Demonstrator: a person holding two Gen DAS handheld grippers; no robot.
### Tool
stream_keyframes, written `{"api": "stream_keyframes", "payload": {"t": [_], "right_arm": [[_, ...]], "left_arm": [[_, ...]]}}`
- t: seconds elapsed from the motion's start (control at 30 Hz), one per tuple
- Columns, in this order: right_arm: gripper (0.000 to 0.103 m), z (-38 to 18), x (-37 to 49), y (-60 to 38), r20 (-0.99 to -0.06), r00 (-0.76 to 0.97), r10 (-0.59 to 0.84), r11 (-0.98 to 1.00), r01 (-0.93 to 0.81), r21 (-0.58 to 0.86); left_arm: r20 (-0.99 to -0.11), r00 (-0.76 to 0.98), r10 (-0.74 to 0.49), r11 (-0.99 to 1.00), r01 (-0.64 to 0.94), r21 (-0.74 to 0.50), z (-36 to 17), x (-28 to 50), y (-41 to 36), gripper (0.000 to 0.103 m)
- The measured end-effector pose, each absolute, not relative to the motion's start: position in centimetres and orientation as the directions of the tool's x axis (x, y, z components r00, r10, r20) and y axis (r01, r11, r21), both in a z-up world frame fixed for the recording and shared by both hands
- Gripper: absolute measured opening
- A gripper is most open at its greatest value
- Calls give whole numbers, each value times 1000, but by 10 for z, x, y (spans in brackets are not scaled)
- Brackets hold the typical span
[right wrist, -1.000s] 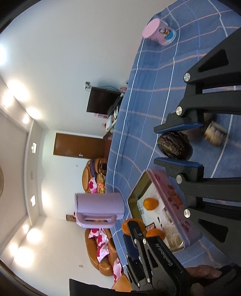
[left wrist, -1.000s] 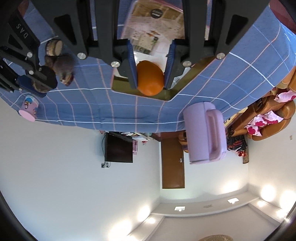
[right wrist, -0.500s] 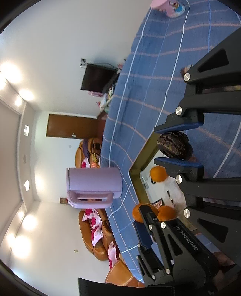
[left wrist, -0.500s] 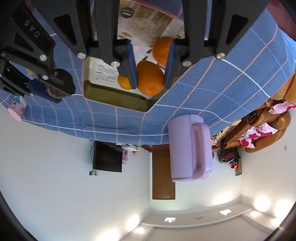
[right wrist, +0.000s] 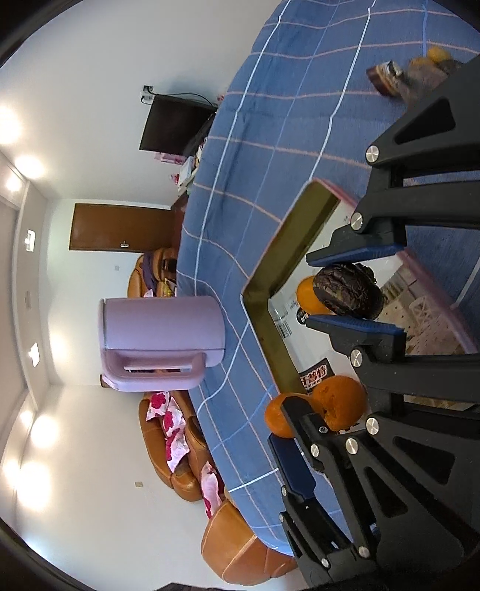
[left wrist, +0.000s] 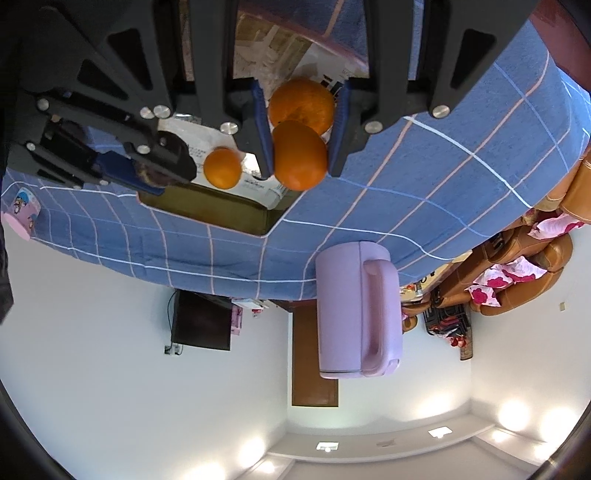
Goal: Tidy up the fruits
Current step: 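Lower the orange and mangosteen into the tin box and open both tools, then withdraw both open tools back toward the fruit pile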
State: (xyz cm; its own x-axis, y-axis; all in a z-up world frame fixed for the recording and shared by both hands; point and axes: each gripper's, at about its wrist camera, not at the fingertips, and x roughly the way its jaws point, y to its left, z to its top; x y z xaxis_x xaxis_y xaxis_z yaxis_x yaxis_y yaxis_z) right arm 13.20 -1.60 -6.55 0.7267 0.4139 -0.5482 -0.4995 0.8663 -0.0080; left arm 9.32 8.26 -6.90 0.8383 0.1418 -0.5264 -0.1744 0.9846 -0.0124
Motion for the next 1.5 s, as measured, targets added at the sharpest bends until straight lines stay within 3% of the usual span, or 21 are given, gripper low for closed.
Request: {"api": "stream_keyframes", "payload": {"t": [0.27,0.33,0.4,0.5,0.53,0.6,0.83,1.07,1.5], "right_arm": [[32,-68,133,-19,-553,709,438,860,-509,28],[37,-64,130,-24,-545,726,420,871,-491,16],[37,-60,124,-35,-533,740,410,880,-474,19],[49,-55,112,-60,-516,766,385,895,-445,7],[55,-54,109,-68,-510,777,369,903,-429,1],[57,-50,100,-87,-500,797,339,919,-395,-7],[57,-49,73,-153,-485,861,156,970,-225,-87],[58,-54,63,-216,-493,869,28,995,-71,-68],[58,-63,55,-259,-502,864,-38,999,41,-4]], "left_arm": [[-517,844,142,984,-176,-18,-66,90,85,34],[-511,849,137,985,-171,-20,-64,87,83,43],[-497,858,133,987,-162,-15,-60,82,80,62],[-473,873,119,990,-141,-9,-55,74,70,74],[-470,876,107,992,-124,-6,-53,72,63,74],[-469,880,80,996,-89,2,-51,70,50,74],[-478,878,-26,998,52,42,-47,64,-8,74],[-532,838,-124,984,174,45,-51,69,-62,74],[-629,751,-203,945,319,76,-74,75,-129,74]]}}
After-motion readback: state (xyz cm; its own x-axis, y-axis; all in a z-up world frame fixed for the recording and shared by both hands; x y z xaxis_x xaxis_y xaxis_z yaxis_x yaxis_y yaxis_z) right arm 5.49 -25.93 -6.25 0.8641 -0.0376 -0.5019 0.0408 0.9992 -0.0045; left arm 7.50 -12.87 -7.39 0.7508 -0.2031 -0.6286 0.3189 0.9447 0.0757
